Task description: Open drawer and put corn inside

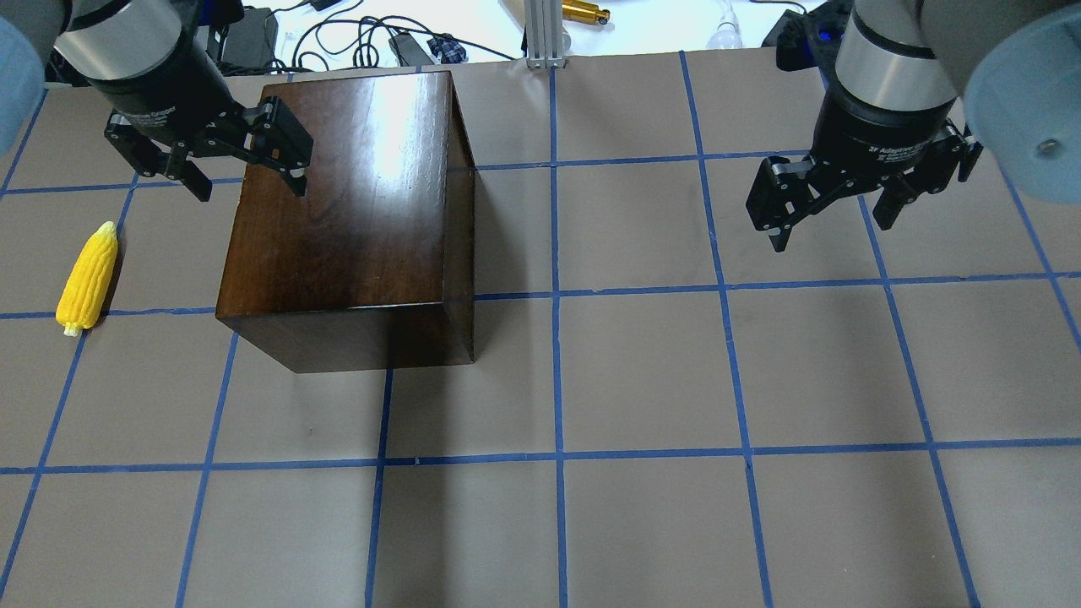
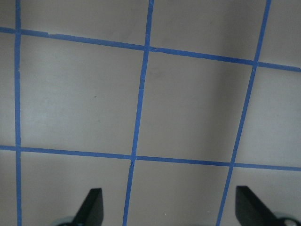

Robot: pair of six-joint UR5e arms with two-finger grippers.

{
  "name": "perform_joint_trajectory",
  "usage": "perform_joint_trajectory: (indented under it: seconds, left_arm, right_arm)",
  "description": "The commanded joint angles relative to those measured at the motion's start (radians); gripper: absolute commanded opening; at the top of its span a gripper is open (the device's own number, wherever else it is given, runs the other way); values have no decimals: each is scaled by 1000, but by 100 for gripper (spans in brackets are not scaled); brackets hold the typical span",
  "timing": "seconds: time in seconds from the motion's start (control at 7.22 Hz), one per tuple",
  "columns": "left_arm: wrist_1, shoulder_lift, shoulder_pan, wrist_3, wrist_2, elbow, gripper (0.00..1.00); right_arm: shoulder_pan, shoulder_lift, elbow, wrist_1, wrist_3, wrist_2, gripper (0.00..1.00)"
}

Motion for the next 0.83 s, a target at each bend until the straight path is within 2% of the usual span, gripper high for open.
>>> perform_joint_trajectory:
  seconds: [0.0, 0.28, 0.69]
  left_arm:
    - [1, -1, 4, 9, 1, 0, 100]
    - [-2, -1, 15, 20, 6, 1, 100]
    - [-2, -1, 192, 123, 1, 3, 100]
  right_arm:
    - [0, -1, 0, 0, 0, 0, 100]
    - [0, 1, 0, 0, 0, 0, 100]
    - [0, -1, 0, 0, 2, 0, 100]
